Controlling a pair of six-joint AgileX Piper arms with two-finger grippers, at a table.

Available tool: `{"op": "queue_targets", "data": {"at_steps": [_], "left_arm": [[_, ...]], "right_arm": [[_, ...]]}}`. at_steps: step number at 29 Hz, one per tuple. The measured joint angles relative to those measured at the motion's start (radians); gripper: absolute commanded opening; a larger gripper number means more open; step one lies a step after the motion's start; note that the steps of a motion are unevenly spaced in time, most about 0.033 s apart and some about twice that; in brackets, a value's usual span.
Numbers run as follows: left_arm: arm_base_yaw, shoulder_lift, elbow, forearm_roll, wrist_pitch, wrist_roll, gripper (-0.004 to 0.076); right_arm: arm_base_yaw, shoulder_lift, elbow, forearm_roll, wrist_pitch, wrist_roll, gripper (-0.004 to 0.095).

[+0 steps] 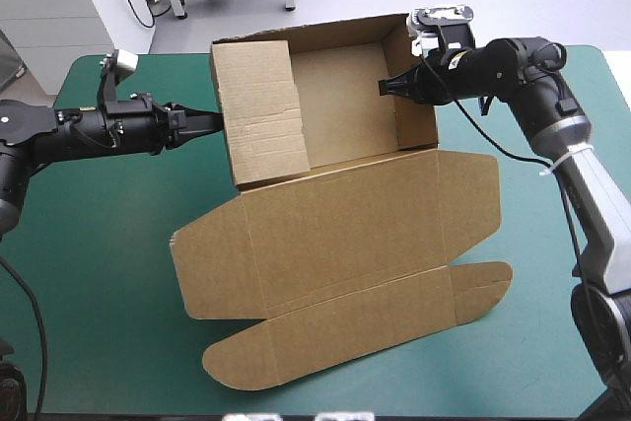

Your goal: Fold the box

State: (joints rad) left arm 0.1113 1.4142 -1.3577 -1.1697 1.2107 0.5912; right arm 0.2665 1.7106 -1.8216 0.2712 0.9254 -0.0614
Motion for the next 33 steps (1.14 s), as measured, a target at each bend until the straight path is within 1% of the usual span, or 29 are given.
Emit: {"op": "queue_targets", "data": {"at_steps": [2, 5, 6, 8, 9, 11, 12, 13, 18, 23, 28, 33], "left_arm": [[-0.014, -0.001, 0.000, 0.023, -0.003, -0.030, 0.0071], [-0.017, -0.001, 0.000, 0.030, -0.003, -0.052, 0.0200], [-0.017, -0.001, 0.000, 0.031, -0.003, -0.056, 0.0269], [-0.017, -0.001, 0.000, 0.033, -0.002, -0.059, 0.0365], [-0.017, -0.002, 0.000, 0.033, 0.000, -0.059, 0.0431], [-0.017, -0.002, 0.000, 0.033, 0.004, -0.059, 0.0507], [-0.017, -0.002, 0.000, 0.033, 0.005, -0.059, 0.0532], [-0.017, -0.002, 0.000, 0.033, 0.007, -0.062, 0.0545], [-0.025, -0.002, 0.000, 0.033, 0.014, -0.070, 0.0542], [-0.058, -0.002, 0.000, 0.125, 0.012, -0.117, 0.0498], [-0.128, -0.002, 0.000, 0.281, -0.051, -0.224, 0.0498], [-0.179, -0.002, 0.000, 0.373, -0.116, -0.316, 0.0498]], "right_arm": [[0.003, 0.000, 0.000, -0.017, 0.000, 0.000, -0.0014], [0.007, 0.000, 0.000, -0.033, 0.000, 0.004, -0.0013], [0.008, 0.000, 0.000, -0.033, 0.000, 0.004, -0.0013], [0.008, 0.000, 0.000, -0.043, 0.003, 0.006, -0.0013], [0.008, 0.000, 0.000, -0.048, 0.003, 0.007, -0.0013], [0.008, 0.000, 0.000, -0.064, 0.004, 0.011, -0.0013], [0.008, 0.000, 0.000, -0.073, 0.006, 0.013, -0.0013], [0.008, 0.000, 0.000, -0.079, 0.008, 0.016, -0.0013], [0.017, 0.000, 0.000, -0.086, 0.012, 0.019, -0.0013], [0.039, 0.000, 0.000, -0.089, 0.015, 0.019, -0.0009], [0.076, 0.000, 0.000, -0.136, 0.015, 0.035, -0.0009], [0.111, 0.001, 0.000, -0.185, 0.015, 0.061, -0.0007]]}}
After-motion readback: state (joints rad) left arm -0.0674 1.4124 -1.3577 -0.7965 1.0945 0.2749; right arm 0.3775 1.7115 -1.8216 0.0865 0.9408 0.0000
